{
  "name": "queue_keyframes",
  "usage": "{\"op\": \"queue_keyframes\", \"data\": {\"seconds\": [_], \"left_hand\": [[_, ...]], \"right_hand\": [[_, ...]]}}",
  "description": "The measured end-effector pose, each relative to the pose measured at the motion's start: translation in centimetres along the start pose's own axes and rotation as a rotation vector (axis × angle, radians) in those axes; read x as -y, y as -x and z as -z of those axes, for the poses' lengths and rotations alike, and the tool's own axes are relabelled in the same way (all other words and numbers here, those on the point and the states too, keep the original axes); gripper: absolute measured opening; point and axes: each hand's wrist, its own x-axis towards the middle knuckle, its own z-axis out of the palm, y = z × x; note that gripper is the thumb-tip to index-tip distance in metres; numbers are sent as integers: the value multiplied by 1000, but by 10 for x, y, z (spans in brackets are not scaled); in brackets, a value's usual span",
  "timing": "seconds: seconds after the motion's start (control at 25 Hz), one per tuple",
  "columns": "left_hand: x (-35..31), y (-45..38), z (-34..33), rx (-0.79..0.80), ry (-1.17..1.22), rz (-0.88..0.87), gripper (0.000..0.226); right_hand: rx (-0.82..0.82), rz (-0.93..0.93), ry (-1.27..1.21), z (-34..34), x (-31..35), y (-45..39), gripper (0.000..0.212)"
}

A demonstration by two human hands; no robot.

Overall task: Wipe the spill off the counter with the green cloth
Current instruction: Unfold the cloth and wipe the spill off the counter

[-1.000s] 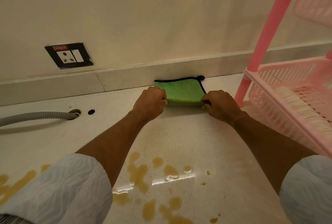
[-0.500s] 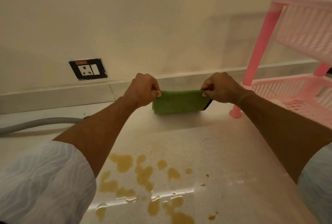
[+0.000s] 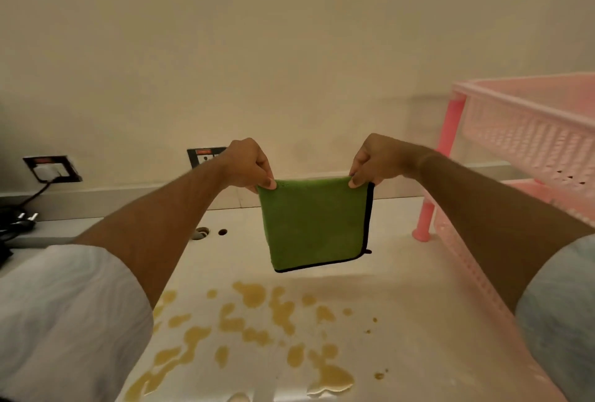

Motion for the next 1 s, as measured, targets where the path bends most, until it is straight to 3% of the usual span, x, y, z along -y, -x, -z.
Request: {"op": "queue_keyframes", "data": {"seconds": [0.24,0.52,1.0], "left_hand": [[4,60,42,8,120,163,12],[44,107,79,-12,159,298,31],[194,168,153,-91,130,298,24]], "right_hand": [[35,-13,-52,-10,61,19,14],[73,12,-35,-49,129,25,19],[-24,7,-31,-164,270,22,29]]}}
